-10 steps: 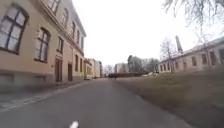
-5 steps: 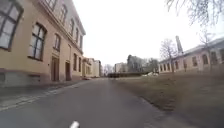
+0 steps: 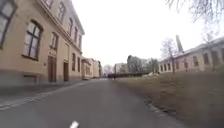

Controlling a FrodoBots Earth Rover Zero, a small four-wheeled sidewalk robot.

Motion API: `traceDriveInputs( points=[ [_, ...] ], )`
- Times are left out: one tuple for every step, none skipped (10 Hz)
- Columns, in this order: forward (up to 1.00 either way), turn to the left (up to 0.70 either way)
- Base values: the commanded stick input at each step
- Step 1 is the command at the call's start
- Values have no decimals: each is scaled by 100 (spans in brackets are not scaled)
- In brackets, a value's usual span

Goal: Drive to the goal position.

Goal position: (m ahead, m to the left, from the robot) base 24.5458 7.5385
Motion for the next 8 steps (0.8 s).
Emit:
traceDriveInputs(
  points=[
    [100,3],
    [100,4],
    [100,27],
    [100,16],
    [100,3],
    [100,3],
    [100,3],
    [100,3]
  ],
)
